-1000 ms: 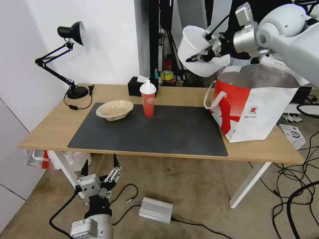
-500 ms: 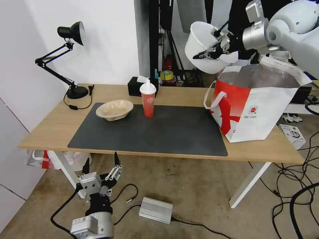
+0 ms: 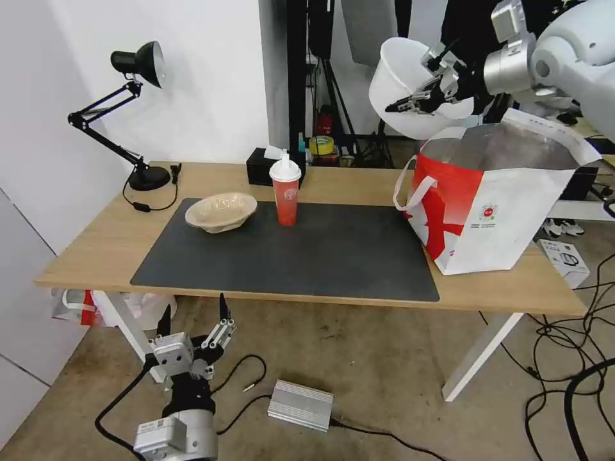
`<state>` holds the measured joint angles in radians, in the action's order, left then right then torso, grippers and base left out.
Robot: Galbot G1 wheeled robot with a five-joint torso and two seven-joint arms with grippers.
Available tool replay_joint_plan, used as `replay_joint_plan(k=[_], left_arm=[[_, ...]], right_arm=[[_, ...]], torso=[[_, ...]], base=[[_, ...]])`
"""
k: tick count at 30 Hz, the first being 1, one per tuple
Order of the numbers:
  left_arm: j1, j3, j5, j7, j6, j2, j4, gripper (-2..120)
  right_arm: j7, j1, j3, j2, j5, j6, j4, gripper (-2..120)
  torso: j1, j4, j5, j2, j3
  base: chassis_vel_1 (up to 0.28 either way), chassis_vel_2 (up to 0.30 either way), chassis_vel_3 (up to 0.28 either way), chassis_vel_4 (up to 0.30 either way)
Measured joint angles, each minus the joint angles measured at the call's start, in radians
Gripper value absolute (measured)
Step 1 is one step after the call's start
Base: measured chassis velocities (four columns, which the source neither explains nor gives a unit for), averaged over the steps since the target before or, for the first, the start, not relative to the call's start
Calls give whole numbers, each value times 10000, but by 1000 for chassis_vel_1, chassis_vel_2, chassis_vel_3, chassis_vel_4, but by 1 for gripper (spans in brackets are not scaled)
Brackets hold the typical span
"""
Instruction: Pick up the trash from the table and place it into the takeout bag.
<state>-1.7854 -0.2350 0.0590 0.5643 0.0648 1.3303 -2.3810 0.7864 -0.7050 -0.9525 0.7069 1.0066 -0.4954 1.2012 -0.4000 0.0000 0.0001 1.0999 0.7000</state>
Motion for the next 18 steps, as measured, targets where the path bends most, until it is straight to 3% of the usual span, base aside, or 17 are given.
replay_joint_plan(k=[18], left_arm=[[57, 52, 12, 9, -1, 2, 78, 95]], right_arm=[[219, 5, 2, -307, -304, 201, -323, 0]], torso=[[0, 1, 0, 1, 0]], base=[[0, 0, 0, 0]])
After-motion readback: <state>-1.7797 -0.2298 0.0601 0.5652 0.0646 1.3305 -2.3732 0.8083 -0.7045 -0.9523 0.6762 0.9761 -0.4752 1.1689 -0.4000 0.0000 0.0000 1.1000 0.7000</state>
